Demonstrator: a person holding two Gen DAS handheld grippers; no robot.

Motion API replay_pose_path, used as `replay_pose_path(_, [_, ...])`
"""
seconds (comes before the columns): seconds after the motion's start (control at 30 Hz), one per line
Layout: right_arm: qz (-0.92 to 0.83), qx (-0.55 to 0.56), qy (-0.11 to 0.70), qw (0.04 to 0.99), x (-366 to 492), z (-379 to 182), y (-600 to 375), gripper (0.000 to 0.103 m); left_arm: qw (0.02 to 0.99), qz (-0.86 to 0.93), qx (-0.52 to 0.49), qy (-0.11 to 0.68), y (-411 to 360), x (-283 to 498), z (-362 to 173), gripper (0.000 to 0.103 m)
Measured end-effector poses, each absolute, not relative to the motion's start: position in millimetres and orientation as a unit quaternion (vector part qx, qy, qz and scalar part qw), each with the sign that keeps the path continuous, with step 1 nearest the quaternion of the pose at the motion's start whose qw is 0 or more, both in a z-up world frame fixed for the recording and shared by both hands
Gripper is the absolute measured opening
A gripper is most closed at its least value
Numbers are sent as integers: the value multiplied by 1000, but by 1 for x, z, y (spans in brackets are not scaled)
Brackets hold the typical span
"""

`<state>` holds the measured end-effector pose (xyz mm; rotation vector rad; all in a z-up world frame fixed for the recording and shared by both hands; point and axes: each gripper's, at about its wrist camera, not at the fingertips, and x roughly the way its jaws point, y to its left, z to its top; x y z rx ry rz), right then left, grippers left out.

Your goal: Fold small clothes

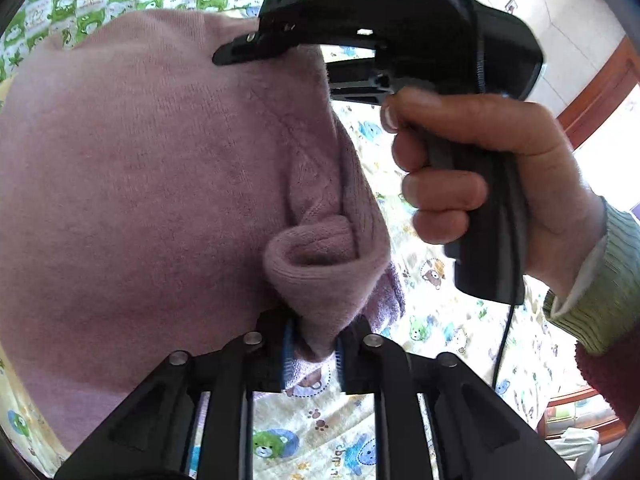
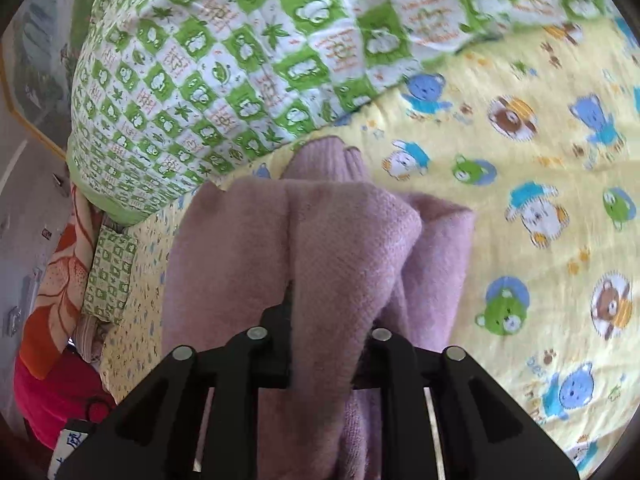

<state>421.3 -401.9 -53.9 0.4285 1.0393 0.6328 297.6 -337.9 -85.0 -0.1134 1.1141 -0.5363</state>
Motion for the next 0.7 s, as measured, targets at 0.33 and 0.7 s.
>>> replay_pose_path(0.33, [242,237,462,819,372,-32,-452,44,805,-276,-41,525,-362,235,-63,62])
replay_pose_path(0.7, [276,243,452,813,292,-19,-445,44,817,-128,-182,532,-215,234,-62,73])
